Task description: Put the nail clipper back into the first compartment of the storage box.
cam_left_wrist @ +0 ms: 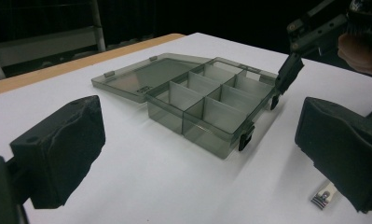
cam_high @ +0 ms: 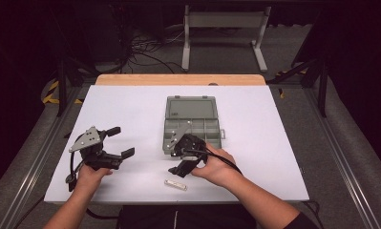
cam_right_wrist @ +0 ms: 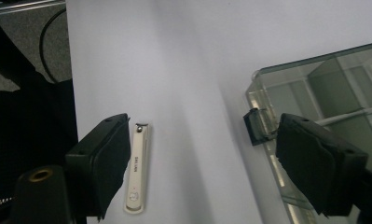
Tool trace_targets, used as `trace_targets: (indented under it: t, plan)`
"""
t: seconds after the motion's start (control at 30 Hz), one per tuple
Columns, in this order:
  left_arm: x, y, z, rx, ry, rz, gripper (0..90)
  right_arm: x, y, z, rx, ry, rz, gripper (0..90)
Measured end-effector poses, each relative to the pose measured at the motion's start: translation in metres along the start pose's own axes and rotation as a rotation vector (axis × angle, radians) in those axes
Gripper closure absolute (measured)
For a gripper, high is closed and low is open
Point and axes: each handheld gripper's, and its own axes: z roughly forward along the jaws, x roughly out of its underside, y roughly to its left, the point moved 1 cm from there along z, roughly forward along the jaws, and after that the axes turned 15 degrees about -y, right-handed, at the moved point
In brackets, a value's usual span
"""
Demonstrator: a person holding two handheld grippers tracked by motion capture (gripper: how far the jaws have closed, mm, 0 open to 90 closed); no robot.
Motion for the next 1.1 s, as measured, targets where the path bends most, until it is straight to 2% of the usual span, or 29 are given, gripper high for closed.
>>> trace_targets:
  t: [0.53,0.77,1.1]
  plan:
    - [0.000,0.000,0.000,0.005,0.002,-0.001,2.3,0.011,0.017,0.027,-0.056,0.055,-0.006,18.5]
    - [0.000,0.000,0.000,0.003,0.001,-0.004,2.3,0.017,0.026,0.040,-0.094,0.115,0.015,18.1]
    - [0.000,0.000,0.000,0.003,0.000,-0.004,2.3,0.021,0.032,0.047,-0.108,0.134,0.001,19.0]
